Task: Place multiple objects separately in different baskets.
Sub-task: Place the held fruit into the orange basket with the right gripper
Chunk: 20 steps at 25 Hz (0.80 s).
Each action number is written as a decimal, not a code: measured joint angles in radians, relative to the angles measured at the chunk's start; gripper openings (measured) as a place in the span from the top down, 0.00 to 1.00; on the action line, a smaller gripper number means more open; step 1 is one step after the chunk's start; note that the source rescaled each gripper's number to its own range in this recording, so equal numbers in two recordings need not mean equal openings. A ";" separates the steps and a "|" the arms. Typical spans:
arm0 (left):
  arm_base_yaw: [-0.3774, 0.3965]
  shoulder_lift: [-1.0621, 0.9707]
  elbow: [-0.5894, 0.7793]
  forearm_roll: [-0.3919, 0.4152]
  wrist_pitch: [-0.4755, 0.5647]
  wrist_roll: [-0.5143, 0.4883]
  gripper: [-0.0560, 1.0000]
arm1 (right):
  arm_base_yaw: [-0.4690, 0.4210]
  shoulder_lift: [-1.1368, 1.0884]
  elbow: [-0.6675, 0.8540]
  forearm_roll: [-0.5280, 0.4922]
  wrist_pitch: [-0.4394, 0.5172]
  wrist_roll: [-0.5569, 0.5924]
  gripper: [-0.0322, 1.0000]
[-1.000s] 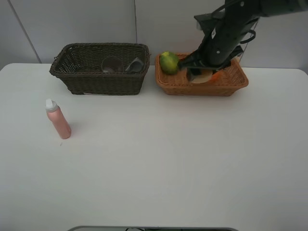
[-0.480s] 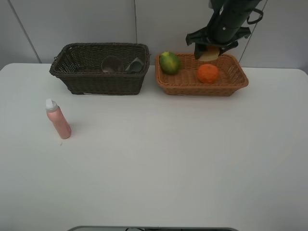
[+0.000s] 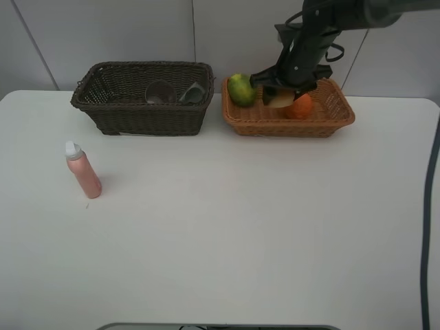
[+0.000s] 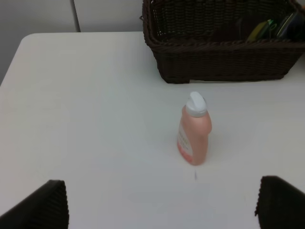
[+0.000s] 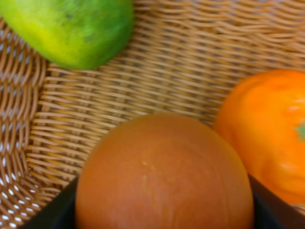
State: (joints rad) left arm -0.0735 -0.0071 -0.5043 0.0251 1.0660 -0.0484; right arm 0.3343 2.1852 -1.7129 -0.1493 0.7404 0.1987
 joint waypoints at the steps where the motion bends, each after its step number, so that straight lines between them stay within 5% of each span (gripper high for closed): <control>1: 0.000 0.000 0.000 0.000 0.000 0.000 0.00 | 0.005 0.007 0.000 0.000 -0.006 0.000 0.25; 15: 0.000 0.000 0.000 0.000 0.000 0.000 0.00 | 0.023 0.053 -0.001 -0.011 -0.073 0.000 0.25; 20: 0.000 0.000 0.000 0.000 0.000 0.000 0.00 | 0.023 0.053 -0.001 -0.026 -0.074 0.000 0.11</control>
State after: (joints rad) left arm -0.0735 -0.0071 -0.5043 0.0251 1.0660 -0.0484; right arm 0.3571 2.2381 -1.7139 -0.1757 0.6665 0.1987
